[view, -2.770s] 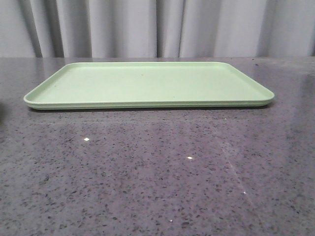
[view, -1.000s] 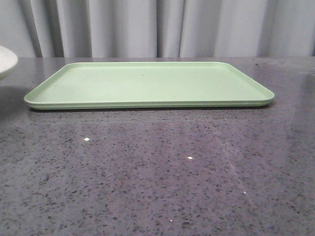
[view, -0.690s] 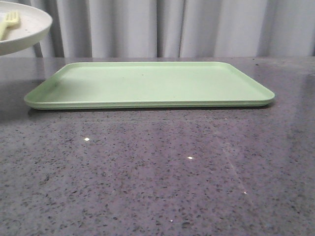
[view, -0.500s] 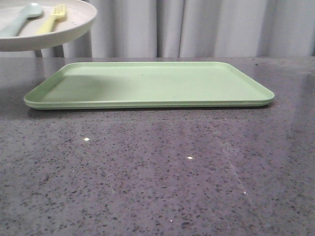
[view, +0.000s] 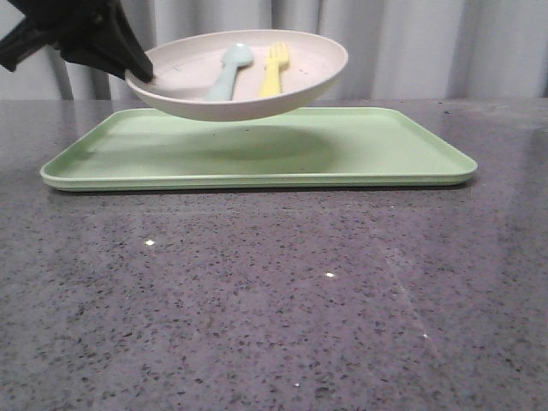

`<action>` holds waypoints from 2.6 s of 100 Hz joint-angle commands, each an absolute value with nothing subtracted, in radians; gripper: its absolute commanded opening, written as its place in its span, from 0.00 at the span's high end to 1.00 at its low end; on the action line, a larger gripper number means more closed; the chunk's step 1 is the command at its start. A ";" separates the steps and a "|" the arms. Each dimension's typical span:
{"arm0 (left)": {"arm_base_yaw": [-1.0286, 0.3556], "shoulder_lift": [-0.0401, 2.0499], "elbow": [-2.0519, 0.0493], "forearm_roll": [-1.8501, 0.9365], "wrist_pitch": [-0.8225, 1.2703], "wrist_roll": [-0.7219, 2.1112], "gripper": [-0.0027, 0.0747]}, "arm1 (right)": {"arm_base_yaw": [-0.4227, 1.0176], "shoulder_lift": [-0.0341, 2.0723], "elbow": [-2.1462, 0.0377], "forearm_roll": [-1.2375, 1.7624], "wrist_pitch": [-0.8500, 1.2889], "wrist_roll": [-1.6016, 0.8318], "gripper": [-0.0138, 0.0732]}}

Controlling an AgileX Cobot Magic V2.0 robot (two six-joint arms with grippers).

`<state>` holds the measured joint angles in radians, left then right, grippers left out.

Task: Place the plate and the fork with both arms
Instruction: 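Carry the plate with the left gripper over the green tray, then lower the plate onto the tray and open the left gripper, then raise the left gripper away from the plate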

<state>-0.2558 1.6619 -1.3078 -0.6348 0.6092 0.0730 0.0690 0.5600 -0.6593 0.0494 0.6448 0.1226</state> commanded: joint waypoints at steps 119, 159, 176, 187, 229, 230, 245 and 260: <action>-0.280 1.765 -1.386 -0.657 0.518 0.023 0.65 | 0.068 0.570 -0.694 0.051 0.599 0.114 0.24; -0.273 1.621 -1.355 -0.520 0.553 0.023 0.66 | 0.107 0.627 -0.727 0.075 0.632 0.115 0.24; -0.253 1.504 -1.265 -0.435 0.544 0.023 0.66 | 0.149 0.702 -0.798 0.075 0.662 0.115 0.24; -0.230 1.415 -1.193 -0.401 0.544 0.023 0.66 | 0.172 0.765 -0.863 0.075 0.707 0.115 0.24; -0.170 1.068 -0.962 -0.255 0.572 0.023 0.66 | 0.303 1.063 -1.140 0.073 0.836 0.114 0.24; -0.170 1.062 -0.959 -0.253 0.572 0.023 0.66 | 0.305 1.069 -1.151 0.073 0.839 0.114 0.24; -0.170 0.945 -0.882 -0.233 0.581 0.018 0.66 | 0.357 1.181 -1.254 0.071 0.874 0.114 0.24; -0.170 0.856 -0.824 -0.152 0.589 -0.056 0.66 | 0.386 1.280 -1.340 0.071 0.886 0.114 0.24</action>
<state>-0.1712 0.9071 -0.8228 -0.1914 0.6362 0.0000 0.3738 1.2570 -1.2651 0.0745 0.9187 0.1226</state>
